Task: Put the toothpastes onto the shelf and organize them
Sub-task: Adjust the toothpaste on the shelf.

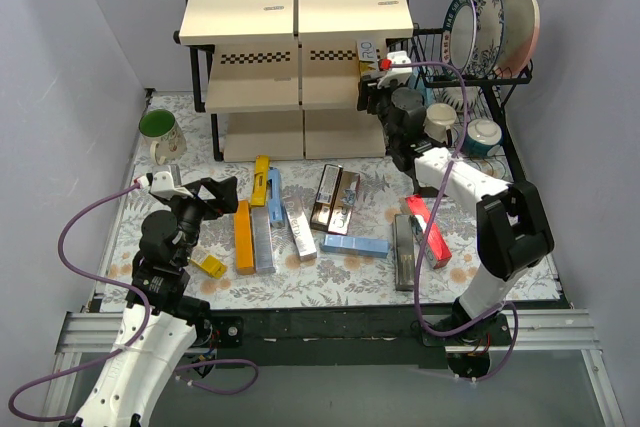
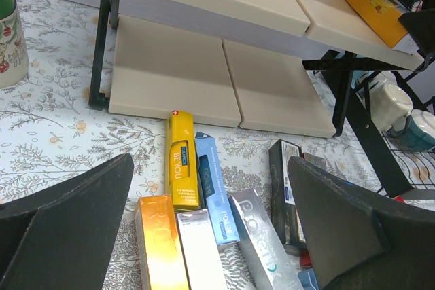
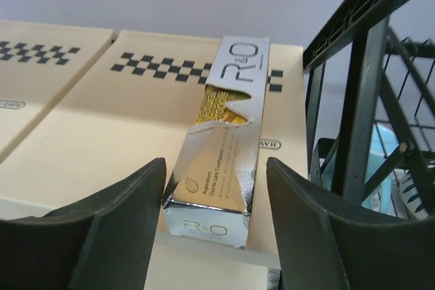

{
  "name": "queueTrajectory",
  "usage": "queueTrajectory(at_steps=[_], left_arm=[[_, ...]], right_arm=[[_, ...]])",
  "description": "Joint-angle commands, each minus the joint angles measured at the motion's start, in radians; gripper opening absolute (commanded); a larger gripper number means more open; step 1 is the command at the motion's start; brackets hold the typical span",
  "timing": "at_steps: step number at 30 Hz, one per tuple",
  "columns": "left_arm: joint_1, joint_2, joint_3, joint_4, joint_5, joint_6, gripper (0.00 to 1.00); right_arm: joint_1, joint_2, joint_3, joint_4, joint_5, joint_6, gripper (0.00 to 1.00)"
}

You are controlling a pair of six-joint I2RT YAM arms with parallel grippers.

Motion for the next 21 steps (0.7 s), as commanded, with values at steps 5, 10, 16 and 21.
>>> queueTrajectory(at_steps=[5,10,16,21], left_arm=[[-0.002,-0.006,0.01,-0.016,-0.004,0.009,0.98],[-0.002,-0.008,0.01,-0.016,-0.004,0.009,0.98],[-0.002,-0.006,0.01,-0.018,-0.007,0.009,0.98],[-0.002,-0.005,0.01,-0.018,-0.007,0.011,0.98]], right_arm=[[0.0,0.049,0.046,0.057,0.037,0.001,0.6],[0.002,0.031,0.012,0.114,0.1,-0.025,0.53],[0.0,0.037,0.012,0.131,0.157,-0.032,0.47],[0.002,0.055,0.032,0.125,0.151,-0.041,0.46]])
